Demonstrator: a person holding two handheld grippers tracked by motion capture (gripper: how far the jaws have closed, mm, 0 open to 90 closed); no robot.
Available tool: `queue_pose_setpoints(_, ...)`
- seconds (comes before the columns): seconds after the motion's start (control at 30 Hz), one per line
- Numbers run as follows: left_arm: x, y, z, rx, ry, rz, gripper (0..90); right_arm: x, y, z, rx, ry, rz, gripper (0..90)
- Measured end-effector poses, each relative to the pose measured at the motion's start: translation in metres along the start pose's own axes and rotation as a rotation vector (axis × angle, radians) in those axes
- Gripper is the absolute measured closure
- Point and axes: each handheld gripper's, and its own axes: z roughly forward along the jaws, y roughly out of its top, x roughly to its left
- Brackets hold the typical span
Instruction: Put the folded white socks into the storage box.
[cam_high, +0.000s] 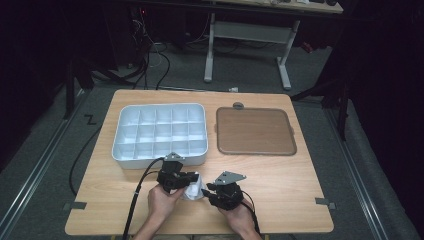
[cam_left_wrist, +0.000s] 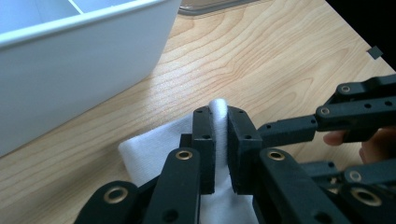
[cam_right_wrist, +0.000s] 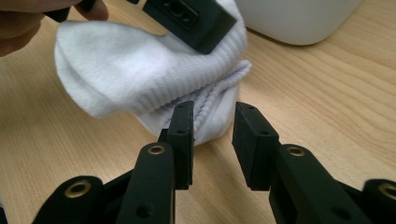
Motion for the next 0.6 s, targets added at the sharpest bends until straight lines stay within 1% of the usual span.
queue_pose_setpoints(0.1,0.000,-0.003,0.002,0.002,0.013,0.030,83.2,0.004,-0.001,0.003,-0.002,0.013,-0.002,68.0)
queue_pose_setpoints(0.23,0.003,-0.003,0.005,0.000,0.026,0.042,83.3,0.006,0.000,0.005,0.004,0.016,-0.009,68.1)
queue_pose_setpoints(0.33,0.005,-0.002,0.007,-0.004,0.033,0.048,83.3,0.006,0.000,0.006,0.016,0.012,-0.013,68.5)
queue_pose_setpoints(0.37,0.006,-0.001,0.007,-0.008,0.035,0.048,83.3,0.006,0.000,0.011,0.029,0.002,-0.026,69.6)
queue_pose_setpoints(0.4,0.007,-0.001,0.008,-0.012,0.038,0.050,83.3,0.006,0.000,0.011,0.029,0.002,-0.026,69.6)
queue_pose_setpoints(0.43,0.008,0.001,0.009,-0.029,0.044,0.044,83.3,0.005,0.000,0.017,0.044,-0.004,-0.022,70.2)
queue_pose_setpoints(0.47,0.008,0.001,0.009,-0.029,0.044,0.044,83.4,0.005,0.000,0.017,0.044,-0.004,-0.022,70.2)
queue_pose_setpoints(0.5,0.009,0.002,0.010,-0.034,0.047,0.046,83.4,0.003,0.001,0.019,0.041,-0.005,-0.040,70.4)
queue_pose_setpoints(0.57,0.011,0.005,0.010,-0.043,0.056,0.045,83.3,0.000,0.004,0.023,0.038,-0.003,-0.029,71.0)
queue_pose_setpoints(0.6,0.012,0.007,0.010,-0.050,0.063,0.045,83.3,-0.003,0.007,0.027,0.041,-0.007,-0.036,71.1)
